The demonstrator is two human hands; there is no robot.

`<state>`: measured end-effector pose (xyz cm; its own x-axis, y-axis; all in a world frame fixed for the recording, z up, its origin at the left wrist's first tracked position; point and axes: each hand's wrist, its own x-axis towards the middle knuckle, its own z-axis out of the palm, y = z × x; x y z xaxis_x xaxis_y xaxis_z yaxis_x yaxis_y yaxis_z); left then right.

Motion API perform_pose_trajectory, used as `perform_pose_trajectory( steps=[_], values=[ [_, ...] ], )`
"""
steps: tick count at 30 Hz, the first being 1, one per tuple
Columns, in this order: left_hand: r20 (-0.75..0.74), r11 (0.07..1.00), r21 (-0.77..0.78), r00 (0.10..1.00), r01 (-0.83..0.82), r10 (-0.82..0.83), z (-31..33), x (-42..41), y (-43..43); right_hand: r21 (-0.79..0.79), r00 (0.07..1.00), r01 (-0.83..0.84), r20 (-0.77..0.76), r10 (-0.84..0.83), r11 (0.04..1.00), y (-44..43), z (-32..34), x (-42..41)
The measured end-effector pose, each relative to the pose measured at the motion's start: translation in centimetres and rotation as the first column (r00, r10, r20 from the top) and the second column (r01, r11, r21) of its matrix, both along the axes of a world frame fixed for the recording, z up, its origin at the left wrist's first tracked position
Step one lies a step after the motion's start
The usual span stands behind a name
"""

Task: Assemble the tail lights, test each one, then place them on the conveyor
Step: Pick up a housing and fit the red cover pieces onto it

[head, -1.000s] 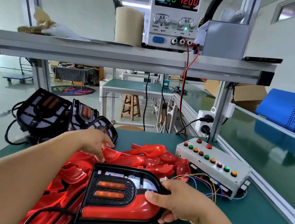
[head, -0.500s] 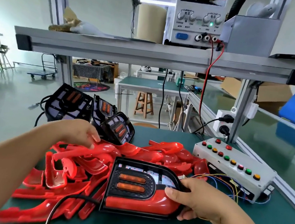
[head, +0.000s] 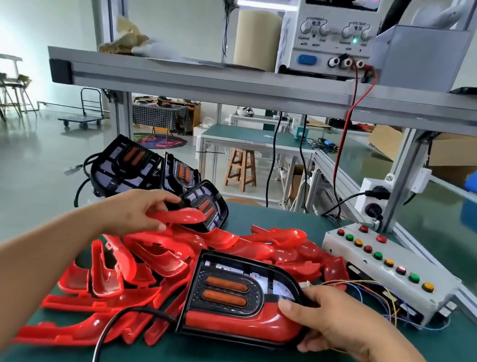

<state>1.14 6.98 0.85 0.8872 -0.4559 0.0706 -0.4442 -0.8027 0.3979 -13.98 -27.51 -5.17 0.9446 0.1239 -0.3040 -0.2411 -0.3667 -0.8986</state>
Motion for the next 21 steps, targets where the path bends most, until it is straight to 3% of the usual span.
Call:
perform_pose_trajectory(
  steps=[4,8,15,18,21],
  values=[
    [-0.005,0.998,-0.047,1.000,0.030,-0.030,0.0,0.2,-0.3,0.001,1.000,-0.004,-0.008,0.004,1.000,-0.1,-0.1,0.2],
    [0.143,0.999,0.048,0.990,0.012,-0.018,-1.5,0.5,-1.5,-0.018,1.000,-0.014,-0.006,0.014,1.000,-0.2,-0.1,0.2],
    [0.256,0.990,0.131,0.964,0.043,-0.076,-1.8,-1.4,-1.8,-0.042,1.000,0.001,0.014,-0.001,0.999,-0.4,-0.5,0.4],
    [0.155,0.950,0.299,0.977,0.094,-0.146,-2.4,-3.7,-2.1,-0.059,1.000,0.005,0.021,-0.004,0.998,-0.5,-0.7,0.5],
    [0.217,0.922,0.388,0.971,0.013,-0.105,-3.7,-4.8,-3.0,-0.077,0.999,0.018,0.030,-0.016,0.997,-0.5,-0.8,0.4]
  ],
)
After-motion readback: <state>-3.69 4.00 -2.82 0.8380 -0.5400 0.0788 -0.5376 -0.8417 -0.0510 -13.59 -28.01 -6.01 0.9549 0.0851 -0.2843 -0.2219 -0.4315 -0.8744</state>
